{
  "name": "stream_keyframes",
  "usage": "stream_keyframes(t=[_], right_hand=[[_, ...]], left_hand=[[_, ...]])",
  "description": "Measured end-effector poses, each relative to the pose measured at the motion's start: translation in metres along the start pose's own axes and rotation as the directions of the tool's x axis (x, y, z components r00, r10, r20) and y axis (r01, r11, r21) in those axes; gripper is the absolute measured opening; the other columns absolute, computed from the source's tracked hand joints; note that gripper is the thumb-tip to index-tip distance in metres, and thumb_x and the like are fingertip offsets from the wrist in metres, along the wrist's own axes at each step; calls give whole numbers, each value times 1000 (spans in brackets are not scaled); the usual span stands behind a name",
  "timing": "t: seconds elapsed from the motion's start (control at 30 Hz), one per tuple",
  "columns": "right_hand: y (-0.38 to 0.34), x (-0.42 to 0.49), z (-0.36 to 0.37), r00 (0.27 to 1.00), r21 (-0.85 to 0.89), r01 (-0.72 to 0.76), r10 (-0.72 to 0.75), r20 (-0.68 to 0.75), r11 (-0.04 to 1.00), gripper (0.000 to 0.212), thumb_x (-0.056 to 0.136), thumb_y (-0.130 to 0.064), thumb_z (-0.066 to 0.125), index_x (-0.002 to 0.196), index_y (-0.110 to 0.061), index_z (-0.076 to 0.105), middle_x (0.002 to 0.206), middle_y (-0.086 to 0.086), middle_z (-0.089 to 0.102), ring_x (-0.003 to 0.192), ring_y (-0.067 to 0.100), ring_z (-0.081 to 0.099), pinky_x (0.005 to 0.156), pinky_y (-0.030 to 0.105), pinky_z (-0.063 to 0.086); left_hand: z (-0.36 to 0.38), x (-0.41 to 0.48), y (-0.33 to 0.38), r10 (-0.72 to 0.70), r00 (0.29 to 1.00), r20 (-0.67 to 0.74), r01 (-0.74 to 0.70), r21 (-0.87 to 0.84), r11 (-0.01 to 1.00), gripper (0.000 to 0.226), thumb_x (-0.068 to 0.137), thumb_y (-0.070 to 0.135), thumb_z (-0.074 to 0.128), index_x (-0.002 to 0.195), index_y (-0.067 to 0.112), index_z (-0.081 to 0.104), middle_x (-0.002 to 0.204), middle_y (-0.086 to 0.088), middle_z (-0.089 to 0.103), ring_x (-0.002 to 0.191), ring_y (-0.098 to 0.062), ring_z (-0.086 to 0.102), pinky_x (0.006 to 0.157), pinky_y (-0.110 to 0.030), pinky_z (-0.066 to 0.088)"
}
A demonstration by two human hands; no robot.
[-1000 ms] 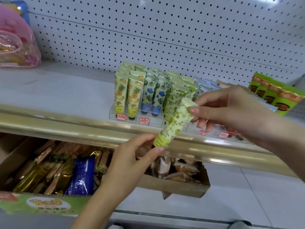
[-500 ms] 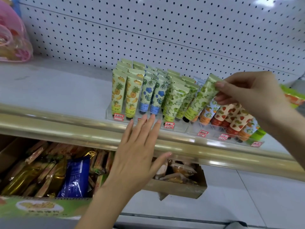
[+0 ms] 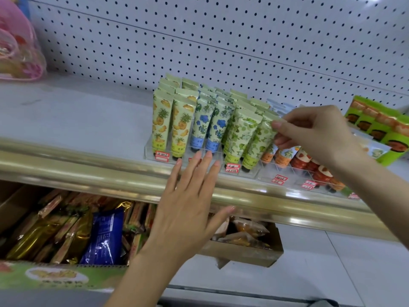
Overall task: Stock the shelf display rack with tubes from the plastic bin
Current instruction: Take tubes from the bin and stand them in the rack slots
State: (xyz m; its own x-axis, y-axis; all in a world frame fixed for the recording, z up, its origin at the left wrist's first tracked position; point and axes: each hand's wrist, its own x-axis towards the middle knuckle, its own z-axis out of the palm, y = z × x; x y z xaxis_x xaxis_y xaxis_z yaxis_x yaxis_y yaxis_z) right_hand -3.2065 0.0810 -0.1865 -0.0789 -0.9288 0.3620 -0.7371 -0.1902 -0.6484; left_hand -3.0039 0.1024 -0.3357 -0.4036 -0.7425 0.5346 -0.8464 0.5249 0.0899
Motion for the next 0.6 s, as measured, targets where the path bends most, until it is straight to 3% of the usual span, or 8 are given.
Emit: stream_keyframes(t=[0.13, 0.33, 0.6], right_hand=[[-1, 1, 3, 1000, -1, 4, -4, 1, 1000, 16, 87, -22, 67, 73, -13, 69, 64, 4, 70, 58, 12, 68, 63, 22, 56], [-3, 0, 7, 1000, -30, 22, -22, -7, 999, 13, 85, -19, 68, 74, -13, 65, 64, 5, 70, 58, 13, 69, 69, 31, 59], [-3, -3, 5, 1000, -40, 21, -21, 1, 999, 12, 83, -22, 71, 77, -14, 64, 66, 4, 70, 58, 12, 69, 71, 34, 59]], left_hand=[[1, 0, 0, 3, 1000, -13, -3, 7, 1000, 74, 97, 62, 23, 150, 10, 29, 158, -8, 24, 148, -22, 17, 118, -47, 14], [3, 0, 1, -14, 999, -32, 14, 1, 1000, 76, 97, 63, 25, 151, 10, 22, 159, -6, 23, 148, -21, 16, 118, -47, 15], [3, 0, 1, -24, 999, -47, 24, -6, 1000, 77, 97, 61, 26, 151, 6, 20, 157, -8, 26, 147, -22, 20, 118, -46, 16]])
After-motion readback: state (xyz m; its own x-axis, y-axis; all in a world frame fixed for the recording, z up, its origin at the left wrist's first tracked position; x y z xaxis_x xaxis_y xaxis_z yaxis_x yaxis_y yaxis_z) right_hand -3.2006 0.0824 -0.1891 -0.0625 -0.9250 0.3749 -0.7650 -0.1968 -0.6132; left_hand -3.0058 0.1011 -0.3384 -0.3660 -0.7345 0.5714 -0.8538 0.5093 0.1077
